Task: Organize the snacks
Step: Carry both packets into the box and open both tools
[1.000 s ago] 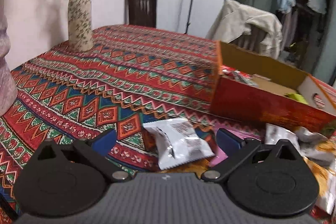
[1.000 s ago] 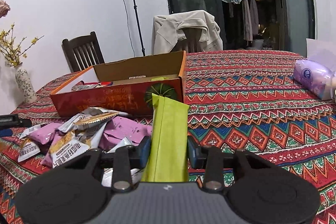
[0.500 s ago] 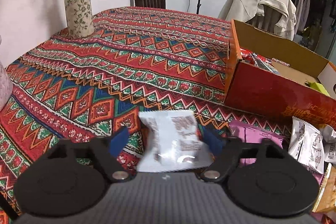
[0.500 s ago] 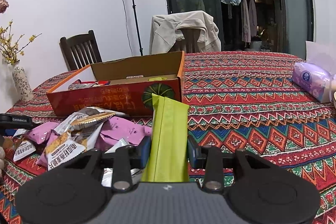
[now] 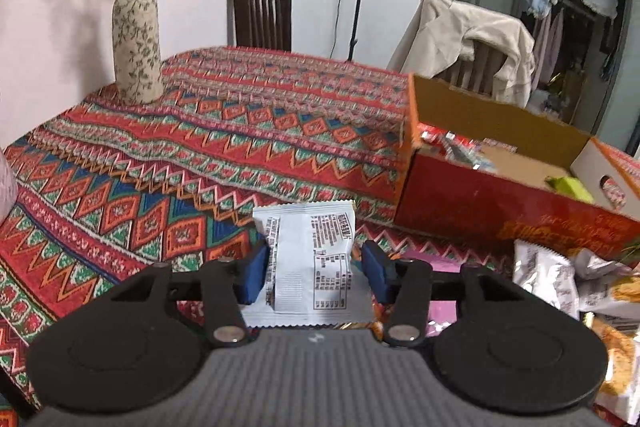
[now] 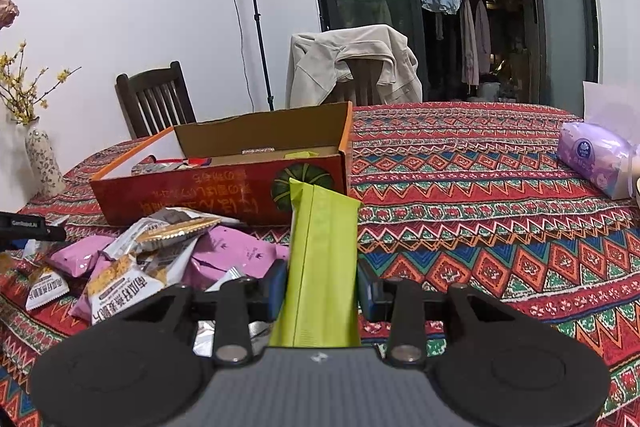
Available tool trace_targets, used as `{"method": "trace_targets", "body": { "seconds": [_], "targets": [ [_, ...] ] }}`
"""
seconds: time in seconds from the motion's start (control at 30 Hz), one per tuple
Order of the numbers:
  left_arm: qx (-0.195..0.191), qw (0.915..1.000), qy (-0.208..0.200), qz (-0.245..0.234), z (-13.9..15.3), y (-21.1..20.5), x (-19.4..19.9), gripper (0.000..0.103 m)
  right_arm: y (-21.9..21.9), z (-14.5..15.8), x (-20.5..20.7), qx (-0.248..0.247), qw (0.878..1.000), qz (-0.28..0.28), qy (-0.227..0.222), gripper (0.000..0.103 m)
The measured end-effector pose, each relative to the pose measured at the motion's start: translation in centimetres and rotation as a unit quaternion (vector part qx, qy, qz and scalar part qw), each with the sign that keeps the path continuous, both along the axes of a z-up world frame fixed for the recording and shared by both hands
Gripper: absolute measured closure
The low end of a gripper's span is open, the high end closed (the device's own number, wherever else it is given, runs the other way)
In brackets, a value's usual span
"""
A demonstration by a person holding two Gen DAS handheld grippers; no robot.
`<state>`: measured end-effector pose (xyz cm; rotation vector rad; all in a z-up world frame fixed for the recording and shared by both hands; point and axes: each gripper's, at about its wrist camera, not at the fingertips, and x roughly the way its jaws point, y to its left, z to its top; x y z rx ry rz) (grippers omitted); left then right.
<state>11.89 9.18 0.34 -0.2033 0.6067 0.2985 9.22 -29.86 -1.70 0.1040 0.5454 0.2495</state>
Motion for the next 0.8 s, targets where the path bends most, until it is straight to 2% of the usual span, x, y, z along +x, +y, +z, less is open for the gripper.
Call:
{"method": "trace_targets", "body": {
  "seconds": [0.4, 0.8],
  "targets": [
    [0.001, 0.9972, -0.065, -0.036, 3.2, -1.6, -0.9, 0.052, 0.5, 1.7, 0.8, -0.001, 0.999, 0.003, -0.039, 0.067],
    [0.054, 0.9872, -0.124, -0.085, 8.0, -4.9, 0.2, 0.052, 2.5, 6.8, 3.2, -0.021, 0.995, 0.023, -0.1, 0.067]
  ]
}}
